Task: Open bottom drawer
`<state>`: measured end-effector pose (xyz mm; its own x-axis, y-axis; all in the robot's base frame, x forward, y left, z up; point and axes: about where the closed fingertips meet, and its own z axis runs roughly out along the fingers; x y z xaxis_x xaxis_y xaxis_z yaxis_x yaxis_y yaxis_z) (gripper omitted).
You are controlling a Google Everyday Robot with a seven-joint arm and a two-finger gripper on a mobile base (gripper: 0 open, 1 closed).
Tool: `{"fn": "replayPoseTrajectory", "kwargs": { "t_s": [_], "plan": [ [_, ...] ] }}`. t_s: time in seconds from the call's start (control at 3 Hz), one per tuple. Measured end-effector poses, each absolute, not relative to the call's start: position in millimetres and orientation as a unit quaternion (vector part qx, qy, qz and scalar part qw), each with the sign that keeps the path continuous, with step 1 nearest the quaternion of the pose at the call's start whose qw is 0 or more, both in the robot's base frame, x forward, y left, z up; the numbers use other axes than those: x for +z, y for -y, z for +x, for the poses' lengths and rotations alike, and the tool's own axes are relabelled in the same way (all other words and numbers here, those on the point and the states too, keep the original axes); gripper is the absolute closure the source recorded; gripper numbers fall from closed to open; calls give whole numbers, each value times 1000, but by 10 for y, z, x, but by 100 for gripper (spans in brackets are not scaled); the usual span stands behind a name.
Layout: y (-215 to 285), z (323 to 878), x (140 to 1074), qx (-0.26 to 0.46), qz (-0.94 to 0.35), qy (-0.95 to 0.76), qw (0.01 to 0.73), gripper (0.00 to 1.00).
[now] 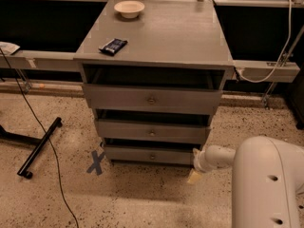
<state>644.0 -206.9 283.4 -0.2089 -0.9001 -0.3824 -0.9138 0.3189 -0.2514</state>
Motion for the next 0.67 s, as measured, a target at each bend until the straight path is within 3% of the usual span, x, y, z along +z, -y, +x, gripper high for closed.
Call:
{"fn": "replayPoseTrajectory", "kwargs": {
  "t_s": [0.67],
  "plan": [
    [1788,6612,2316,28,-615,-753,233,0]
  ]
}}
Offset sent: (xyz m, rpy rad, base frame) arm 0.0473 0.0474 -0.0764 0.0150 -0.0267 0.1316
